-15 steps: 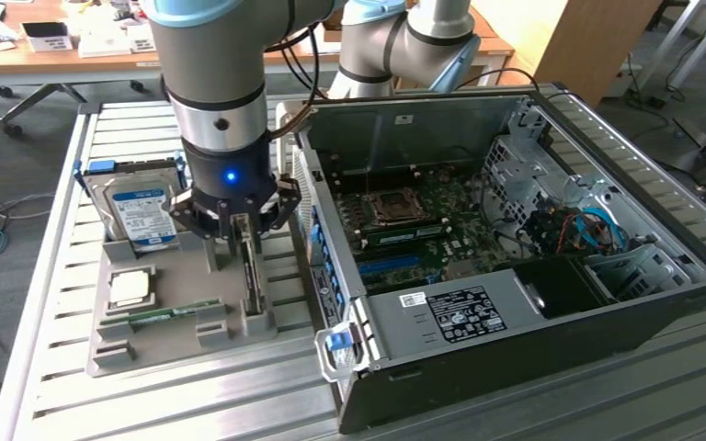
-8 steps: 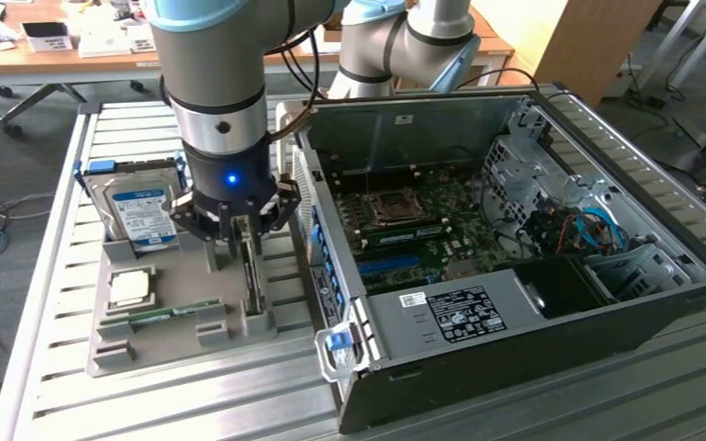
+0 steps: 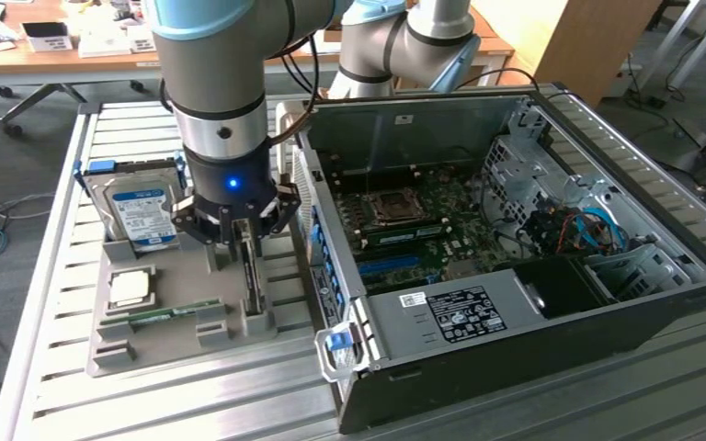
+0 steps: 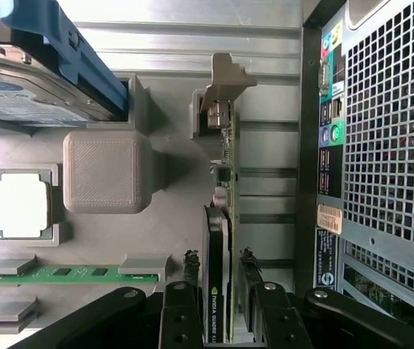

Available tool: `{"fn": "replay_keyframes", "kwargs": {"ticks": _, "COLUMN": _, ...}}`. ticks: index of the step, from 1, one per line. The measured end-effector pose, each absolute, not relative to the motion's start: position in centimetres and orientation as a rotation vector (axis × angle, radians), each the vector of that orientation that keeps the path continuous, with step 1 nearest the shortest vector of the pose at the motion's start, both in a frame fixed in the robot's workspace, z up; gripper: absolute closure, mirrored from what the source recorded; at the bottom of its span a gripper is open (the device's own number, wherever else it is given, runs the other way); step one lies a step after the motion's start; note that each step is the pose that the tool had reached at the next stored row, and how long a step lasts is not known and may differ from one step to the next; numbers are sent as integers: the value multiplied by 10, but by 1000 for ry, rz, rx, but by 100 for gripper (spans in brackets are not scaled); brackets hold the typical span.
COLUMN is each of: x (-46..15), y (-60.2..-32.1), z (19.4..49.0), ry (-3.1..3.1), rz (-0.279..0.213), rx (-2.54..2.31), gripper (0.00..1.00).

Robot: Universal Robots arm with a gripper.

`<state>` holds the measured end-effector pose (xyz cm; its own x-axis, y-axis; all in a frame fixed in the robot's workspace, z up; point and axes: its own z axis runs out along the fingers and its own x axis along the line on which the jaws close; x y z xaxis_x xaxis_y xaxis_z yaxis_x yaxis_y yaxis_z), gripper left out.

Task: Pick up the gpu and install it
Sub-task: 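Pick up the gpu and move the gpu toward the slot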

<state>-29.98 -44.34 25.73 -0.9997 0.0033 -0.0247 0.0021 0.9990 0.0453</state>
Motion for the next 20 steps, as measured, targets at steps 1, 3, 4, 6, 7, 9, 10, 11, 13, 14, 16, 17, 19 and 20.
{"fn": "replay_keyframes", "kwargs": {"ticks": 1, "x": -300, "y": -443, "z": 257, "ry": 3116, "rz": 70, "rx": 4, "gripper": 64}}
{"fn": "replay_keyframes", "kwargs": {"ticks": 3, "x": -300, "y": -443, "z": 257, "ry": 3116, "rz": 70, "rx": 4, "gripper": 64}}
{"fn": "replay_keyframes", "kwargs": {"ticks": 4, "x": -300, "y": -443, "z": 257, "ry": 3116, "rz": 71, "rx": 4, "gripper": 64}}
{"fn": "replay_keyframes", "kwargs": {"ticks": 6, "x": -299, "y": -443, "z": 257, "ry": 3116, "rz": 71, "rx": 4, "gripper": 64}}
{"fn": "replay_keyframes", "kwargs": {"ticks": 7, "x": -299, "y": -443, "z": 257, "ry": 3116, "rz": 71, "rx": 4, "gripper": 64}}
{"fn": "replay_keyframes", "kwargs": {"ticks": 9, "x": -299, "y": -443, "z": 256, "ry": 3116, "rz": 71, "rx": 4, "gripper": 64}}
{"fn": "replay_keyframes", "kwargs": {"ticks": 10, "x": -299, "y": -443, "z": 255, "ry": 3116, "rz": 71, "rx": 4, "gripper": 64}}
{"fn": "replay_keyframes", "kwargs": {"ticks": 11, "x": -299, "y": -443, "z": 253, "ry": 3116, "rz": 71, "rx": 4, "gripper": 64}}
{"fn": "replay_keyframes", "kwargs": {"ticks": 13, "x": -299, "y": -443, "z": 250, "ry": 3116, "rz": 71, "rx": 4, "gripper": 64}}
{"fn": "replay_keyframes", "kwargs": {"ticks": 14, "x": -299, "y": -443, "z": 249, "ry": 3116, "rz": 71, "rx": 4, "gripper": 64}}
{"fn": "replay_keyframes", "kwargs": {"ticks": 16, "x": -298, "y": -443, "z": 248, "ry": 3116, "rz": 71, "rx": 3, "gripper": 64}}
{"fn": "replay_keyframes", "kwargs": {"ticks": 17, "x": -298, "y": -443, "z": 248, "ry": 3116, "rz": 71, "rx": 3, "gripper": 64}}
{"fn": "replay_keyframes", "kwargs": {"ticks": 19, "x": -297, "y": -443, "z": 247, "ry": 3116, "rz": 71, "rx": 3, "gripper": 64}}
{"fn": "replay_keyframes", "kwargs": {"ticks": 20, "x": -297, "y": -443, "z": 246, "ry": 3116, "rz": 71, "rx": 3, "gripper": 64}}
